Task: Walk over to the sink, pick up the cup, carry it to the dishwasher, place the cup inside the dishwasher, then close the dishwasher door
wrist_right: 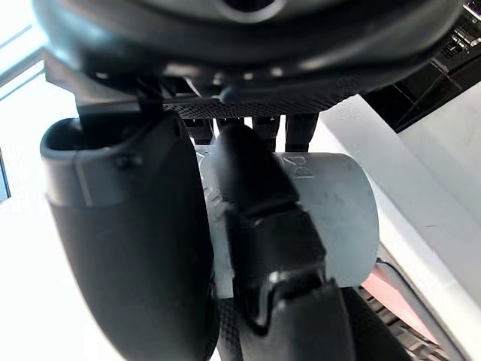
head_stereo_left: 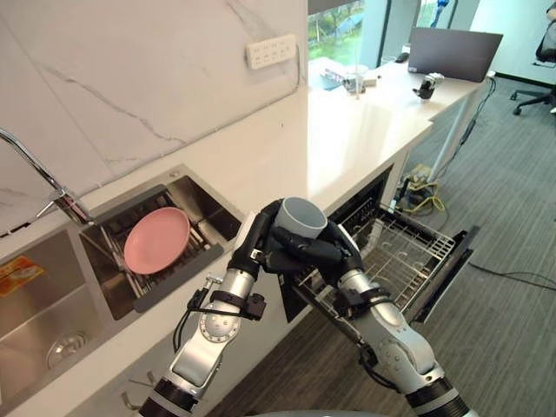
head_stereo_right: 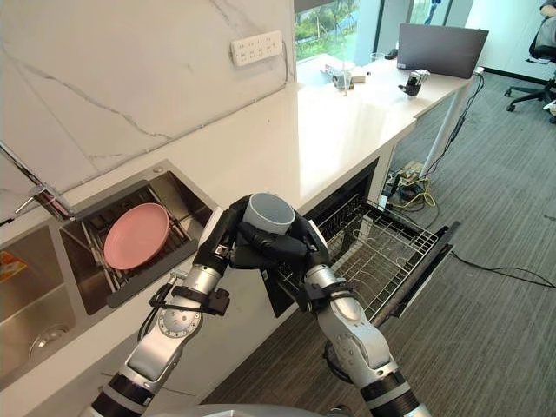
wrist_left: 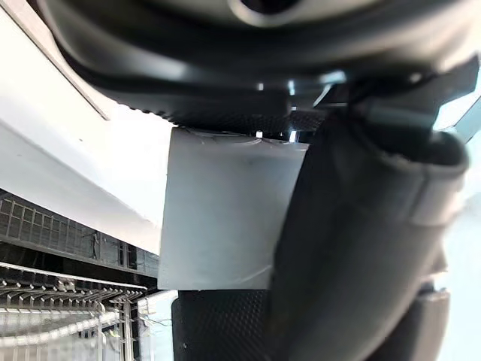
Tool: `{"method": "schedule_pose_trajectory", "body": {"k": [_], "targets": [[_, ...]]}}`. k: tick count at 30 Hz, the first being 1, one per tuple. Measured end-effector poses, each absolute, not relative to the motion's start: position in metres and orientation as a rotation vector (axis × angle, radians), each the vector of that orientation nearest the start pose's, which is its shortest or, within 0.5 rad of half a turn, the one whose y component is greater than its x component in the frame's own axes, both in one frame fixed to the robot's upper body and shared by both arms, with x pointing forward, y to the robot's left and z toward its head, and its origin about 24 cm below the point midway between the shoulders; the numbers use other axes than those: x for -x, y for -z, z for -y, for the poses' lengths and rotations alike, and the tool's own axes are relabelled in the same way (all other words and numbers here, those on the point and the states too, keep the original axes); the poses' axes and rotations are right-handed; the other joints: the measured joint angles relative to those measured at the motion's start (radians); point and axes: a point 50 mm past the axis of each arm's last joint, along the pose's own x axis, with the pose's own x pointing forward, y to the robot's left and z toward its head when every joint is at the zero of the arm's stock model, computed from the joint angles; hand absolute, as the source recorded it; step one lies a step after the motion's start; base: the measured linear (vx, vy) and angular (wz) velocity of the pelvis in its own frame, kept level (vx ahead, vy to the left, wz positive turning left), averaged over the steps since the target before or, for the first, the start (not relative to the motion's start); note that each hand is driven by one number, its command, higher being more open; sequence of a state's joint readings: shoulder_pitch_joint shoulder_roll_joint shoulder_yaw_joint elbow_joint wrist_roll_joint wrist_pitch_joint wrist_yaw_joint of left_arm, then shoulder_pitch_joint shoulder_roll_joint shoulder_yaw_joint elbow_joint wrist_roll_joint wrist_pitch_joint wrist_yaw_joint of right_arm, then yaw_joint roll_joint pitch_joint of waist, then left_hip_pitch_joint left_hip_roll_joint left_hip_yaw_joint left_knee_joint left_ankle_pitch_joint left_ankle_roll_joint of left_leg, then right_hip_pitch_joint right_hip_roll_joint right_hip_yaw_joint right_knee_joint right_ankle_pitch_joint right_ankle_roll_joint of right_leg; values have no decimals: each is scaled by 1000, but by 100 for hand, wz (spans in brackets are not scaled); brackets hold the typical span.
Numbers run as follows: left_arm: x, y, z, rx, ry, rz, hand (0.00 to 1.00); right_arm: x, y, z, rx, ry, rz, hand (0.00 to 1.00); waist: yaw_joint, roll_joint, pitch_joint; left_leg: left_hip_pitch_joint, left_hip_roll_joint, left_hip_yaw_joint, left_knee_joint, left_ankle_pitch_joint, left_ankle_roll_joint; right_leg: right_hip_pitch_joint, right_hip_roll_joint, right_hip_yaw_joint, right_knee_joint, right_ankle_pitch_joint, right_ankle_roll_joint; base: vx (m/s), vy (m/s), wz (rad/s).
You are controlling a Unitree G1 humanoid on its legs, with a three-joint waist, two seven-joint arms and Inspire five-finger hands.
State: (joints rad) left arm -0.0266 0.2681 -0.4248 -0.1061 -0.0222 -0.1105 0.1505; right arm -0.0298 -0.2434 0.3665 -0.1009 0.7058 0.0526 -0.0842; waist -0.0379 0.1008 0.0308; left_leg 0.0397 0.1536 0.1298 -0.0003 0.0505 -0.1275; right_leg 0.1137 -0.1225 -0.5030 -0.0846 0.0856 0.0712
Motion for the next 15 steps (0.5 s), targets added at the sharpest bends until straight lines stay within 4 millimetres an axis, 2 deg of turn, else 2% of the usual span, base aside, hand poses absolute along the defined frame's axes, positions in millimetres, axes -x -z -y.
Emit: {"method": "schedule_pose_trajectory", "body": {"k": [5,7,8,9,11,12,14,15], "targets": [[-236,-67,-91,-144,323,200,100,-246,-57,105,-413,-190,-42,0,-1,1,-3,1,1,7,0,0,0,-4,0,7,0,1,0,-2,3,-3],[-232,-69,-82,-123,387,220,100,-252,-63,123,-414,-36,11,0,2,0,-4,1,0,9,0,0,0,-5,-1,9,0,2,1,0,0,-2],[-228,-71,-75,-115,432,234,100,-258,-70,143,-435,93,57,0,2,0,-3,3,-1,13,-2,0,0,-6,-2,13,0,3,1,0,0,-6],[-227,-72,-73,-112,444,240,100,-259,-73,153,-440,146,79,0,2,0,-3,4,-1,15,-3,0,0,-7,-2,15,0,3,1,0,0,-9],[-224,-81,-70,-89,465,284,100,-258,-84,198,-459,371,178,0,-3,1,-4,6,0,20,-5,0,0,-9,-1,20,0,4,1,1,0,-7],[-223,-82,-70,-83,465,289,100,-258,-85,203,-462,398,189,0,-3,1,-4,6,0,21,-6,0,0,-9,-1,21,0,4,1,9,2,-6],[-221,-88,-70,-42,477,321,100,-248,-93,238,-494,576,283,0,-9,4,-4,11,2,28,-8,0,0,-11,1,29,0,4,1,14,3,-10],[-220,-88,-70,-38,483,325,100,-246,-94,244,-499,606,301,0,-11,5,-5,13,3,32,-9,0,0,-11,2,33,0,4,1,7,5,-14]]}}
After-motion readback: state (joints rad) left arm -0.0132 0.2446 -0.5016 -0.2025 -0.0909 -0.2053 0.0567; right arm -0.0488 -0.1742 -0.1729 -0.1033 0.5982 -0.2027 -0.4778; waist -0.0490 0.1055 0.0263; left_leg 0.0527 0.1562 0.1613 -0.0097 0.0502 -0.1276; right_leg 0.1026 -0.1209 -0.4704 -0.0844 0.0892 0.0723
